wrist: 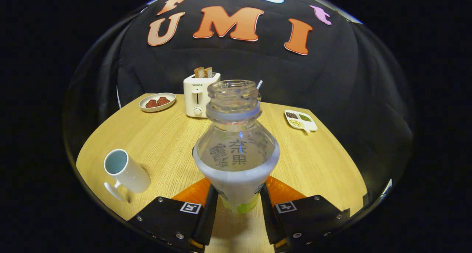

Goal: Take the bottle from table, then pour the juice into the cup, finally place the bottle on the coaster

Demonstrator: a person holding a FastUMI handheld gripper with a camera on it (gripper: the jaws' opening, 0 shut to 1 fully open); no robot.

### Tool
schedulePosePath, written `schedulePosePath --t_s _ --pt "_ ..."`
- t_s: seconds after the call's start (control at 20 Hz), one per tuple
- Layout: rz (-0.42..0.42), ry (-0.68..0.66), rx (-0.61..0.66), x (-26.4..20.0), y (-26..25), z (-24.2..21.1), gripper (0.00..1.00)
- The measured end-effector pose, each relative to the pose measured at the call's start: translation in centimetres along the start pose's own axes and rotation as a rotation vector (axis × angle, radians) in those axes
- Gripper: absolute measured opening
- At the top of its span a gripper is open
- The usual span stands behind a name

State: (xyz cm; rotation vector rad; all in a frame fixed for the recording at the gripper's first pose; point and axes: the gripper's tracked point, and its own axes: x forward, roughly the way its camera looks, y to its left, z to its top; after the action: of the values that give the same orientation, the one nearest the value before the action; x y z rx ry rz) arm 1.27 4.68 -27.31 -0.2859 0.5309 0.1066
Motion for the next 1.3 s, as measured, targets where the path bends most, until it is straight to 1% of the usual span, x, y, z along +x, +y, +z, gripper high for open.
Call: schedulePosePath --t_s 0.05,0.1,0.25,0.5,0.8,1.05,1.3 --pt "-0.005 -0.013 -0.036 -0.2 0.0 0.7 0.58" --pt "-0.013 -0.025 -0.082 -0.5 0.1 1.2 0.56" --pt "-0.035 -0.056 -0.218 -1.0 0.6 2.7 0.56" --pt "-0.059 -0.073 -0.334 -1.2 2.7 4.2 0.56" --pt "-0.109 -0.100 -0.521 -1.1 4.8 5.4 0.56" --pt "-0.113 -0.120 -0.674 -1.0 6.5 5.3 0.56" --pt "-0.169 -0.164 -0.845 -0.9 7.0 6.2 0.56"
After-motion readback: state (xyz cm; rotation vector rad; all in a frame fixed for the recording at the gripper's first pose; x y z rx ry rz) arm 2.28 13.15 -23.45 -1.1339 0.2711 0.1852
